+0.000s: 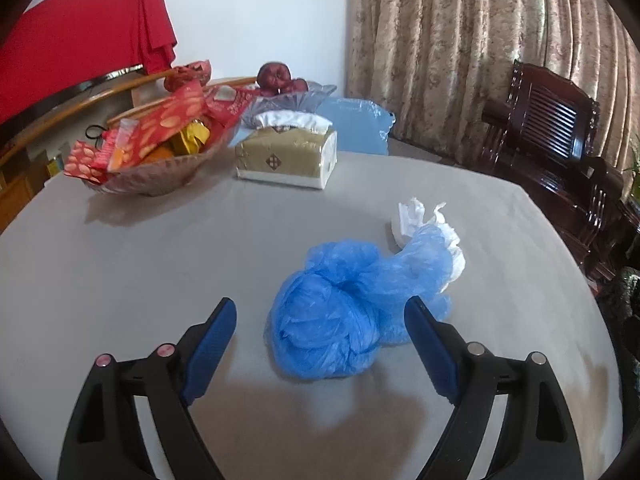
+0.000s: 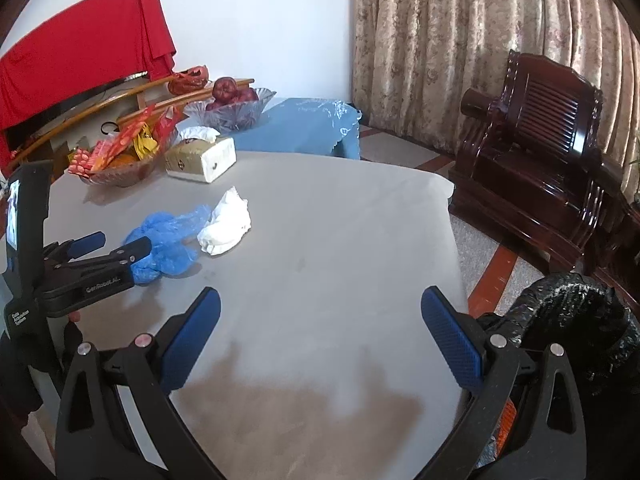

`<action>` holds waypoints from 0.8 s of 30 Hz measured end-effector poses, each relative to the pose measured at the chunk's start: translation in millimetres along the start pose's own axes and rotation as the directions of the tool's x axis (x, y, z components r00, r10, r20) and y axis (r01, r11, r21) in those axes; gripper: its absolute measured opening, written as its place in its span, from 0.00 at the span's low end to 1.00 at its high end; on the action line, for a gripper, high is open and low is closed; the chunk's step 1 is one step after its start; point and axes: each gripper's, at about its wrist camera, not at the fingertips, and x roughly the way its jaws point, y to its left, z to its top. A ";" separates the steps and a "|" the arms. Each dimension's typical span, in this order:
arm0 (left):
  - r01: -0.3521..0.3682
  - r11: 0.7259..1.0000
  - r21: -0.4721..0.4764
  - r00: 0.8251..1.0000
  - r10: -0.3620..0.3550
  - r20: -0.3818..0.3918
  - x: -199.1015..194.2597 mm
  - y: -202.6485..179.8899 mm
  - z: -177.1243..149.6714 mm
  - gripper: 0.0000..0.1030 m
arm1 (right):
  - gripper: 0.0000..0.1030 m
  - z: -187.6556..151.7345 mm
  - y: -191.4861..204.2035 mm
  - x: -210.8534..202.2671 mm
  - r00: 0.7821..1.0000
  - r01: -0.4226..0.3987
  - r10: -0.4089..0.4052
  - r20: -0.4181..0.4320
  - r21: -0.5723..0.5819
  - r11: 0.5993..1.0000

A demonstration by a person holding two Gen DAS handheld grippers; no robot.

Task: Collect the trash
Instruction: 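Grasp the blue plastic bag with the left gripper and lift it, then grasp the white tissue with the right gripper while the left gripper holds the bag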

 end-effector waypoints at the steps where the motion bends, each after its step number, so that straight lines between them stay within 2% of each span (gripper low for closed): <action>1: 0.001 1.000 -0.002 1.000 -0.001 -0.012 4.7 -1.2 0.1 0.82 | 0.95 0.2 0.0 2.4 1.000 0.001 -0.001 -0.003 -0.002 1.000; 4: 0.010 1.000 -0.007 0.999 -0.010 -0.040 13.9 -3.4 -2.0 0.81 | 0.95 1.4 2.1 10.3 1.000 0.003 -0.003 -0.009 -0.005 1.000; 5: 0.018 1.000 -0.010 0.999 -0.019 -0.050 16.2 -3.8 -2.9 0.75 | 0.95 1.9 2.5 12.3 1.000 0.004 -0.004 -0.010 -0.006 1.000; 6: 0.027 1.000 -0.012 0.998 -0.028 -0.061 18.0 -4.2 -3.5 0.60 | 0.95 2.8 3.0 14.6 1.000 0.004 -0.004 -0.012 -0.007 1.000; 8: 0.041 0.999 -0.016 0.997 -0.042 -0.071 20.2 -4.9 -3.2 0.45 | 0.95 4.7 5.0 18.7 1.000 0.003 -0.003 -0.012 -0.010 1.000; 9: 0.045 0.999 -0.019 0.997 -0.046 -0.068 20.2 -4.6 -3.1 0.42 | 0.95 5.7 5.8 20.7 1.000 0.003 -0.003 -0.012 -0.012 1.000; 15: 0.028 0.998 -0.063 0.999 -0.030 -0.022 8.5 7.3 -0.5 0.37 | 0.95 16.5 21.6 37.3 1.000 -0.018 0.018 0.005 -0.025 1.000; 18: -0.022 0.997 -0.068 1.000 0.023 0.012 1.2 19.7 3.1 0.37 | 0.95 26.1 33.0 50.3 0.999 -0.031 0.032 0.012 -0.024 0.999; 24: -0.100 0.990 -0.098 0.995 0.101 0.001 5.7 50.2 5.7 0.37 | 0.95 41.4 60.8 82.6 0.999 -0.045 0.045 0.010 -0.037 0.998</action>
